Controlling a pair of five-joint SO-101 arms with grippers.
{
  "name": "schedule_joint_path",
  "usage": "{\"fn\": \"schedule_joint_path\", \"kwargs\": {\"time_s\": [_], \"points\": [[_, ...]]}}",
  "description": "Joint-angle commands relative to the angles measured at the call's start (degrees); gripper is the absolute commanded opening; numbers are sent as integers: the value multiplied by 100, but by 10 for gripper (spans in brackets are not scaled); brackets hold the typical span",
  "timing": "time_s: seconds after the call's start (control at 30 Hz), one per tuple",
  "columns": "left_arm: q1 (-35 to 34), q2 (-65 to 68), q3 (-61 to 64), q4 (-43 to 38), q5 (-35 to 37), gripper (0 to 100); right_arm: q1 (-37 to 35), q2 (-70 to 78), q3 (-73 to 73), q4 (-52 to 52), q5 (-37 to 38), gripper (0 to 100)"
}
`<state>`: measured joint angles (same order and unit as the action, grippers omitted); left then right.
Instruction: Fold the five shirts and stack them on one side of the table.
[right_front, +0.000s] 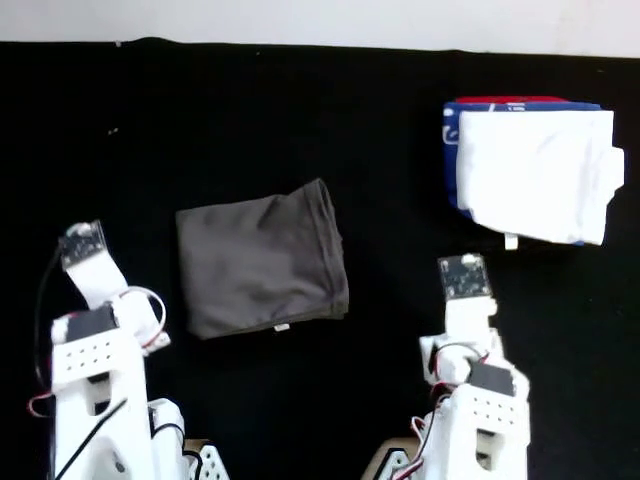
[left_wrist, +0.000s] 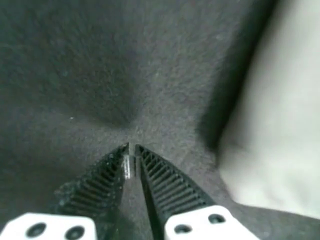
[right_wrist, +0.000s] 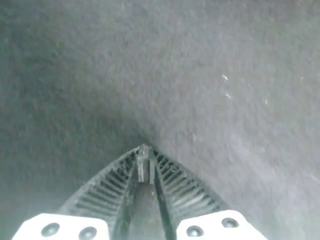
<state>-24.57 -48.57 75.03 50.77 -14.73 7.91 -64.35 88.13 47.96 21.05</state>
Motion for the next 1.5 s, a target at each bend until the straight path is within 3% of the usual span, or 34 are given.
{"fn": "schedule_joint_path", "kwargs": {"time_s": [0.0, 0.2, 0.4, 0.63, 0.77, 1.03, 1.47], "points": [[-57, -92, 532, -730, -70, 8, 48, 13, -1552, 1165, -273, 19], [-48, -101, 620, -853, -62, 8, -1112, 75, -3512, 2404, -774, 200], [-48, -101, 620, -862, -53, 8, -2404, 1270, -4734, 2185, -1503, 215], [-40, -101, 620, -862, -53, 8, -3512, 3969, -6651, 2193, -2892, 284], [-40, -101, 629, -862, -53, 8, -3829, 5534, -7653, 2202, -3622, 386], [-40, -101, 629, -870, -53, 8, -4462, 7820, -9253, 2202, -3763, 385], [-40, -101, 629, -870, -53, 8, -4092, 10492, -10870, 2237, -3763, 385]]}}
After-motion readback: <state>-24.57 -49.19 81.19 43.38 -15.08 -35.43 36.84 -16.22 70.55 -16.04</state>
